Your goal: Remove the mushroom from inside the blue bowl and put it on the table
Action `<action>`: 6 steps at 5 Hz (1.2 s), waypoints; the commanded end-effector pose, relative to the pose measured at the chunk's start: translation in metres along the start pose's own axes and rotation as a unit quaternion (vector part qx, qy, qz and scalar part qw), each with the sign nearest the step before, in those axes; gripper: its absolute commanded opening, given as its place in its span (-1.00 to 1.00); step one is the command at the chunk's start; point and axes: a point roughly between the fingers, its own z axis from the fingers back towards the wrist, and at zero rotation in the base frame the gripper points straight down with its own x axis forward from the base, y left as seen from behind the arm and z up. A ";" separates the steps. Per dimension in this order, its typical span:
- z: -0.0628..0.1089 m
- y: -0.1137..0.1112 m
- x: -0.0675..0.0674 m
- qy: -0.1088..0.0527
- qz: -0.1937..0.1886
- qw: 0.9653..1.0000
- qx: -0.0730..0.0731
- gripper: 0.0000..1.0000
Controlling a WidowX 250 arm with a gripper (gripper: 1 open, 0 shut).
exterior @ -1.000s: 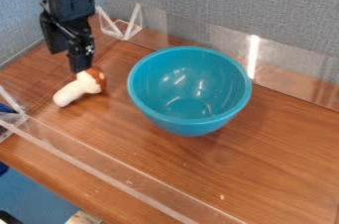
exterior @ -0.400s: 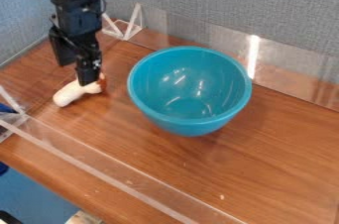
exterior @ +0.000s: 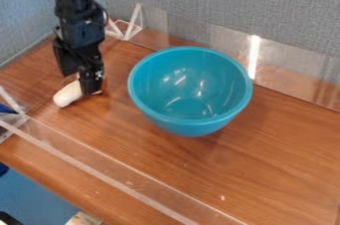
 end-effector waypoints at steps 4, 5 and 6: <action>-0.001 0.002 0.000 -0.005 0.007 1.000 0.005 -1.00; 0.006 0.005 -0.002 -0.009 0.012 1.000 0.004 -1.00; 0.014 0.007 -0.005 -0.014 0.018 1.000 0.003 -1.00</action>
